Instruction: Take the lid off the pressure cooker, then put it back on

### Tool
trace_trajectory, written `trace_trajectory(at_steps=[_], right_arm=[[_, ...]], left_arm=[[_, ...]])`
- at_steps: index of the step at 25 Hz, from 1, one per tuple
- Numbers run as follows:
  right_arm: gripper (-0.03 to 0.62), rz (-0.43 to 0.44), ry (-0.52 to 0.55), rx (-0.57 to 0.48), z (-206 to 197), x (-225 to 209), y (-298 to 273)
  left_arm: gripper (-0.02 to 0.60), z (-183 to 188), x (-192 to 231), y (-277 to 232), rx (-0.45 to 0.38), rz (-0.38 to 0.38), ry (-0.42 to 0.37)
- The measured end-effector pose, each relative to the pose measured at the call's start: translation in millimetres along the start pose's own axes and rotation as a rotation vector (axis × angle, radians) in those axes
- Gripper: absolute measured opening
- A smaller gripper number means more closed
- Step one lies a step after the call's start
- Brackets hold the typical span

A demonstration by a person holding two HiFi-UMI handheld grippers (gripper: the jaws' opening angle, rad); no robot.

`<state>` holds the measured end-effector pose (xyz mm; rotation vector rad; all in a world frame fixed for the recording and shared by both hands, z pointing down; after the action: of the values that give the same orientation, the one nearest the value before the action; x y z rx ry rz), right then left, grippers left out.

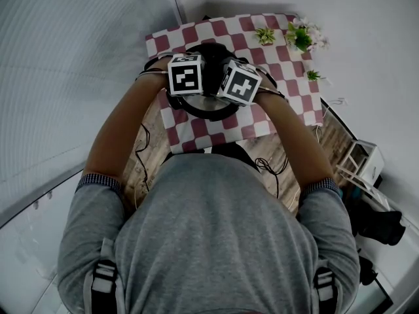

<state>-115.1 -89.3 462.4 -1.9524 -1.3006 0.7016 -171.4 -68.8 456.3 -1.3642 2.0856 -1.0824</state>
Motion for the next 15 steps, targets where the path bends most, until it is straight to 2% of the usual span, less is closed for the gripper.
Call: trace_trajectory(at_steps=[7,15], right_arm=[[0.293,0.007,0.004,0.009,2.3,-0.3,1.4],[0.293,-0.004,0.052,-0.001,3.4,2.7,11.4]], left_arm=[[0.301,2.5,-1.2,0.1,0.026,0.003,-0.006],[0.301,13.0,-6.7,5.6,0.046,0.047,-0.011]])
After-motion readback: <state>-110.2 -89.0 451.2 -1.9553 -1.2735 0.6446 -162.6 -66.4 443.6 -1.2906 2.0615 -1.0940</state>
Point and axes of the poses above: the fingertips, and each gripper's own axes: y backward along the fingers, x to its left, z out of its top, the point moved 8 cm from there along y, backward along the fingers, and after that the axes turned 12 degrees about -x, right-handed, at the moved point
